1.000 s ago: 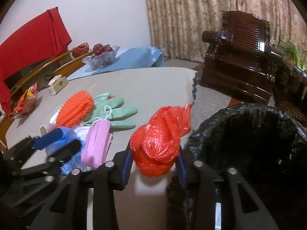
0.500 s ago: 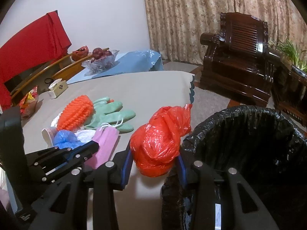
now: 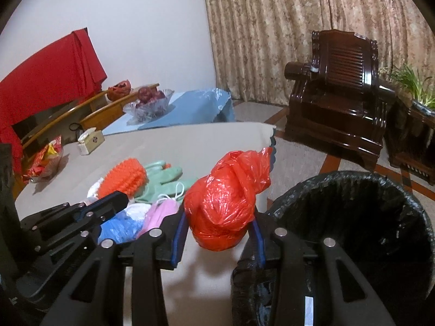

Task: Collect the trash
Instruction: 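Grasp the pink mask with the left tool while the right tool holds the red bag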

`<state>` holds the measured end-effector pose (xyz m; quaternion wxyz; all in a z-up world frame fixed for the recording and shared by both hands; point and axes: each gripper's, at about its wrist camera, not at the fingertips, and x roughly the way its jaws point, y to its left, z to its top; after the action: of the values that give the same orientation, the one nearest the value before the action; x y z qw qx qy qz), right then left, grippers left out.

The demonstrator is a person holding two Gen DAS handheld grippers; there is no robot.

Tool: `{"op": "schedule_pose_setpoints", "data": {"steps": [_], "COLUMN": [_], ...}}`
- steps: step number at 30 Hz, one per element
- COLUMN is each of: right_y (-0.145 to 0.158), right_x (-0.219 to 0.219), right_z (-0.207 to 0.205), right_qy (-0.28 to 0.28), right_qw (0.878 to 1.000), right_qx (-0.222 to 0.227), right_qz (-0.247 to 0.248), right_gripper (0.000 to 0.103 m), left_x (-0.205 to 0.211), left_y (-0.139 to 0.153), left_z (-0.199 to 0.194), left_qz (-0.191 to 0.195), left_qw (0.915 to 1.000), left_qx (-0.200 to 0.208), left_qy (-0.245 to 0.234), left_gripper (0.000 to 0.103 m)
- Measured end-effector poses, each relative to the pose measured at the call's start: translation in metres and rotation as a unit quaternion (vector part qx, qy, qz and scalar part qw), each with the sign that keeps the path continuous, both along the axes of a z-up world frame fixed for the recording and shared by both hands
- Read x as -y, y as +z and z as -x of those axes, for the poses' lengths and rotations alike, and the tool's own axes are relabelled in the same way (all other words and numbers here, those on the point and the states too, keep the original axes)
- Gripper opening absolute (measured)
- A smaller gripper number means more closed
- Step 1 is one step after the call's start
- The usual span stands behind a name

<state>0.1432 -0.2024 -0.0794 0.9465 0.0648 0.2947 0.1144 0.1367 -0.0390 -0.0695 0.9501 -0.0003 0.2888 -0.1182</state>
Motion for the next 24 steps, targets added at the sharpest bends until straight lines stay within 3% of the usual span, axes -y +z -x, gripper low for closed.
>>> {"op": "schedule_pose_setpoints", "data": {"steps": [3, 8, 9, 11, 16, 20, 21, 22, 24], "right_y": [0.003, -0.006, -0.008, -0.012, -0.019, -0.022, -0.022, -0.023, -0.024], "right_x": [0.006, 0.004, 0.002, 0.000, -0.007, -0.009, -0.010, -0.010, -0.011], "right_z": [0.003, 0.003, 0.003, 0.002, -0.005, -0.010, -0.011, -0.012, -0.014], "right_qy": [-0.003, 0.001, 0.003, 0.006, 0.011, 0.012, 0.012, 0.013, 0.014], "right_qw": [1.000, 1.000, 1.000, 1.000, 1.000, 0.999, 0.999, 0.999, 0.999], "right_qx": [0.002, -0.009, -0.012, -0.016, -0.025, -0.030, -0.032, -0.034, -0.037], "right_qz": [0.000, 0.002, 0.002, 0.000, 0.002, 0.006, 0.006, 0.006, 0.007], "right_gripper": [0.040, 0.040, 0.040, 0.040, 0.040, 0.040, 0.040, 0.040, 0.040], "left_x": [0.008, 0.008, 0.006, 0.001, -0.002, 0.003, 0.005, 0.006, 0.003], "left_y": [0.002, -0.025, -0.031, -0.040, -0.064, -0.078, -0.081, -0.083, -0.085], "left_z": [0.002, 0.000, -0.003, -0.006, -0.024, -0.041, -0.045, -0.048, -0.051], "left_qz": [-0.001, -0.018, -0.020, -0.026, -0.045, -0.060, -0.066, -0.070, -0.067], "left_qw": [0.9999, 0.9992, 0.9989, 0.9985, 0.9966, 0.9933, 0.9916, 0.9903, 0.9894], "left_qx": [-0.001, -0.035, -0.042, -0.045, -0.065, -0.097, -0.110, -0.119, -0.127], "left_qy": [-0.011, -0.002, 0.005, 0.016, 0.024, 0.022, 0.019, 0.019, 0.019], "left_gripper": [0.000, 0.003, 0.008, 0.042, 0.055, 0.052, 0.047, 0.031, 0.021]}}
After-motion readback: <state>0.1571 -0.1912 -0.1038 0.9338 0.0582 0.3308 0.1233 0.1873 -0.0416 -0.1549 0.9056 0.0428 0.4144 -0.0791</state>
